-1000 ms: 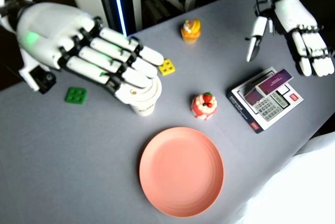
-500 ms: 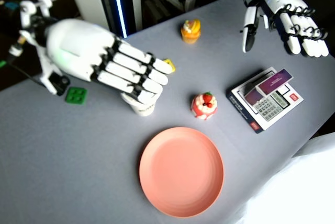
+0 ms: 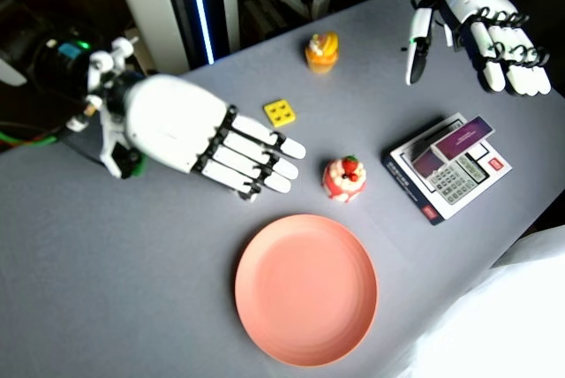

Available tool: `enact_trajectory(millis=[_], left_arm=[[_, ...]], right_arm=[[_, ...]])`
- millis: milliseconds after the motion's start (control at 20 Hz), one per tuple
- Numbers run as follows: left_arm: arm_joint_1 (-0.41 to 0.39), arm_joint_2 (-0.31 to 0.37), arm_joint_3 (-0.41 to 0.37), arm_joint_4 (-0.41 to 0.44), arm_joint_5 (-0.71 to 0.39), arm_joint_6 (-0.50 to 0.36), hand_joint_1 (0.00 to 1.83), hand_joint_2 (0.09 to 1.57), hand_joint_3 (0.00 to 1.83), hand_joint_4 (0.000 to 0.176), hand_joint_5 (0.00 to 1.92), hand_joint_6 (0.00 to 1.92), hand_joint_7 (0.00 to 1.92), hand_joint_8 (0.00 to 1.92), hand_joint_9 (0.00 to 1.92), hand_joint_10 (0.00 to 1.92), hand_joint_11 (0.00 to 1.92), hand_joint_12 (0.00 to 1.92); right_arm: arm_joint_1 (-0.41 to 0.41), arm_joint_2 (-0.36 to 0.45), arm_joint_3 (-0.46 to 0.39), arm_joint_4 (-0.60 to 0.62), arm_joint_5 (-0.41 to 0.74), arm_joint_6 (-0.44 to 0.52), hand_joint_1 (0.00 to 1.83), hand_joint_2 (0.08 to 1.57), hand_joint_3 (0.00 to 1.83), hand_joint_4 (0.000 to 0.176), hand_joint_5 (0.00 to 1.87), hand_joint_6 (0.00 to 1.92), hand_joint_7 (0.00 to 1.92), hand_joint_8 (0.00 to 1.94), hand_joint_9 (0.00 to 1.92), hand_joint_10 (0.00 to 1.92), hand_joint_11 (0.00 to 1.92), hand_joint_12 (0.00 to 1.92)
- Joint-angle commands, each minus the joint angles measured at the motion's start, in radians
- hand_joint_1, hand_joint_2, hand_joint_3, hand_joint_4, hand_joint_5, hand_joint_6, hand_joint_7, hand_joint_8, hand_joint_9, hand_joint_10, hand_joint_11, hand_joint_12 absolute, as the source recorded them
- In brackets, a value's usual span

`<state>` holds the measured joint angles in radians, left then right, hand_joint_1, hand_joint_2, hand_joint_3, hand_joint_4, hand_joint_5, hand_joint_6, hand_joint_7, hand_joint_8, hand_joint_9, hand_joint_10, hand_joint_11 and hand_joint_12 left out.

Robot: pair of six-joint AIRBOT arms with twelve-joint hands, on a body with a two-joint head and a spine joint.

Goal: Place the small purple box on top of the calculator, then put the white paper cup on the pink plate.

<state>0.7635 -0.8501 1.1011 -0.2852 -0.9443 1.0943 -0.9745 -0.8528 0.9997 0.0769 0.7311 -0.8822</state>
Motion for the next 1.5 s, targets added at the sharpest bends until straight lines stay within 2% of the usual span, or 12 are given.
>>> enact_trajectory(millis=[0,50,100,200,250,450,900,950,1050,1150,1200,1450], left_arm=[[-0.010,0.004,-0.004,0.017,-0.132,-0.001,0.69,1.13,0.01,0.086,0.00,0.00,0.00,0.00,0.00,0.00,0.00,0.00],[-0.007,0.004,-0.004,0.014,-0.132,-0.001,0.69,1.13,0.01,0.086,0.00,0.00,0.00,0.00,0.00,0.00,0.00,0.00],[-0.001,0.005,-0.004,0.007,-0.131,-0.001,0.71,1.14,0.01,0.088,0.00,0.00,0.00,0.00,0.00,0.00,0.00,0.00],[0.007,0.006,-0.004,0.001,-0.131,-0.002,0.72,1.14,0.01,0.088,0.00,0.00,0.00,0.00,0.00,0.00,0.00,0.00],[0.009,0.006,-0.004,-0.001,-0.133,-0.002,0.70,1.23,0.04,0.080,0.00,0.00,0.00,0.00,0.00,0.00,0.00,0.00],[0.018,0.010,-0.006,-0.006,-0.142,-0.009,0.72,1.27,0.04,0.076,0.00,0.00,0.00,0.00,0.00,0.00,0.00,0.00],[0.047,0.015,-0.019,-0.016,-0.177,-0.015,0.71,1.27,0.02,0.076,0.00,0.00,0.00,0.00,0.00,0.00,0.00,0.00],[0.054,0.014,-0.021,-0.019,-0.184,-0.016,0.71,1.27,0.02,0.094,0.00,0.00,0.00,0.00,0.00,0.00,0.00,0.00],[0.068,0.013,-0.023,-0.024,-0.198,-0.023,0.73,1.28,0.01,0.100,0.00,0.00,0.00,0.00,0.00,0.00,0.00,0.00],[0.081,0.010,-0.024,-0.031,-0.210,-0.027,0.73,1.28,0.01,0.100,0.00,0.00,0.00,0.00,0.00,0.00,0.00,0.00],[0.088,0.007,-0.024,-0.035,-0.214,-0.029,0.70,1.27,0.01,0.085,0.00,0.00,0.00,0.00,0.00,0.00,0.01,0.01],[0.096,-0.005,-0.021,-0.037,-0.219,-0.031,0.62,1.28,0.00,0.090,0.00,0.00,0.00,0.00,0.00,0.00,0.01,0.19]], right_arm=[[0.016,-0.001,0.006,0.008,0.117,0.010,0.95,1.02,0.01,0.000,0.08,0.03,0.17,0.06,0.02,0.86,0.05,1.86],[0.018,-0.001,0.007,0.008,0.118,0.014,0.95,1.02,0.01,0.000,0.08,0.03,0.17,0.06,0.02,0.86,0.05,1.86],[0.023,0.000,0.008,0.006,0.121,0.022,1.05,1.05,0.01,0.000,0.20,0.08,0.29,0.14,0.02,1.23,0.14,1.85],[0.027,0.008,0.010,-0.006,0.142,0.045,1.05,1.05,0.01,0.000,0.21,0.08,0.29,0.15,0.02,1.25,0.14,1.85],[0.028,0.013,0.010,-0.007,0.156,0.056,1.14,1.06,0.00,0.000,0.36,0.46,0.43,0.78,0.36,1.55,0.39,1.92],[0.037,0.030,0.011,-0.007,0.204,0.074,1.15,1.09,0.01,0.000,0.22,0.95,0.32,1.14,0.47,1.67,0.53,1.92],[0.103,0.016,0.064,0.047,0.244,0.076,1.18,1.13,0.01,0.000,0.14,0.91,0.15,1.06,0.37,1.69,0.50,1.92],[0.118,-0.003,0.089,0.071,0.241,0.076,1.20,1.15,0.01,0.000,0.11,0.94,0.13,1.07,0.21,1.58,0.19,1.92],[0.148,-0.039,0.132,0.105,0.232,0.076,1.12,1.17,0.01,0.000,0.19,0.59,0.22,1.00,0.22,1.60,0.10,1.92],[0.183,-0.085,0.182,0.136,0.209,0.076,1.12,1.17,0.01,0.000,0.22,0.50,0.23,0.99,0.23,1.58,0.06,1.92],[0.200,-0.114,0.212,0.158,0.193,0.076,1.14,1.18,0.00,0.000,0.25,0.59,0.16,0.81,0.17,1.51,0.04,1.92],[0.257,-0.215,0.327,0.226,0.120,0.076,0.98,1.12,0.00,0.000,0.21,0.73,0.26,0.85,0.13,1.26,0.06,1.80]])
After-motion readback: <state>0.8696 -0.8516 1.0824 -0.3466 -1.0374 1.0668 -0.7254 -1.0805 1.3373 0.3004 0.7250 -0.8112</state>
